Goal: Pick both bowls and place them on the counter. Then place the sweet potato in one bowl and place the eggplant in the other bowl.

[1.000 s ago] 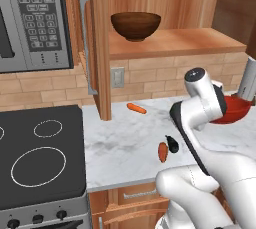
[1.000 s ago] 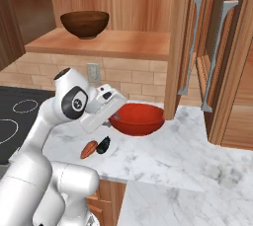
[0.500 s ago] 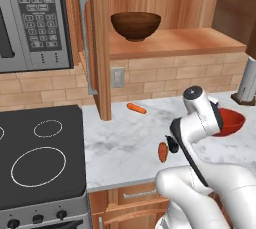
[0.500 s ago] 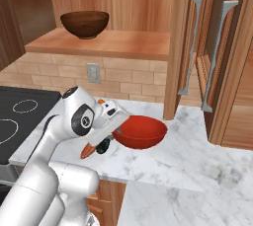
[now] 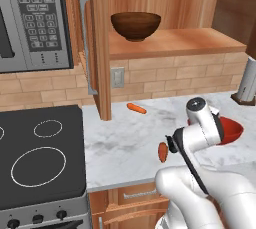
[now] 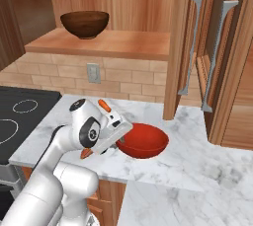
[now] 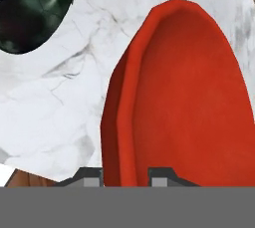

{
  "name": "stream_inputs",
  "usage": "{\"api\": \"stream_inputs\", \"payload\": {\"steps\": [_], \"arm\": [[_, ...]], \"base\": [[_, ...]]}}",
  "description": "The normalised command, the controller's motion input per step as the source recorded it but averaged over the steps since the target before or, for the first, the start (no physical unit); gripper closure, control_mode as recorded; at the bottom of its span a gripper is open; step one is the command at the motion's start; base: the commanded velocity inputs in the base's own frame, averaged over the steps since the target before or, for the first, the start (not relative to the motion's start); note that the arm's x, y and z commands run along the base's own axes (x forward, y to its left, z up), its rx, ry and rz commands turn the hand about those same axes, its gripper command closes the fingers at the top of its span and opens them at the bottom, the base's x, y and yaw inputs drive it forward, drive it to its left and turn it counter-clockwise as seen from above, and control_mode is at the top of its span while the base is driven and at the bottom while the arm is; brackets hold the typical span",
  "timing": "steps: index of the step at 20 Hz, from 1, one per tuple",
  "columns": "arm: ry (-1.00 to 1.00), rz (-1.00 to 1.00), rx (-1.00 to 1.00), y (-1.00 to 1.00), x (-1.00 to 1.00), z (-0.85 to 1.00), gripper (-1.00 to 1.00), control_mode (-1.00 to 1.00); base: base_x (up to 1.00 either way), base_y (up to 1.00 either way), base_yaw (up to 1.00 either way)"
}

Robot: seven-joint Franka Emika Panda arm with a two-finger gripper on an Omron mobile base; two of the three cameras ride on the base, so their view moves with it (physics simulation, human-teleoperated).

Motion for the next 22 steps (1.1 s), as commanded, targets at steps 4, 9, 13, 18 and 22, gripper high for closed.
{"api": "stream_inputs", "payload": {"steps": [4,9,13,18,22], "arm": [[0.0,0.0,0.03,-0.18,0.01,-0.2,1.0,-1.0],[0.0,0.0,0.0,-0.02,0.16,-0.26,1.0,-1.0],[0.0,0.0,0.0,0.0,0.2,-0.29,1.0,-1.0],[0.0,0.0,0.0,0.0,0.23,-0.33,1.0,-1.0],[0.0,0.0,0.0,0.0,0.2,-0.33,1.0,-1.0]], "base": [[0.0,0.0,0.0],[0.0,0.0,0.0],[0.0,0.0,0.0],[0.0,0.0,0.0],[0.0,0.0,0.0]]}}
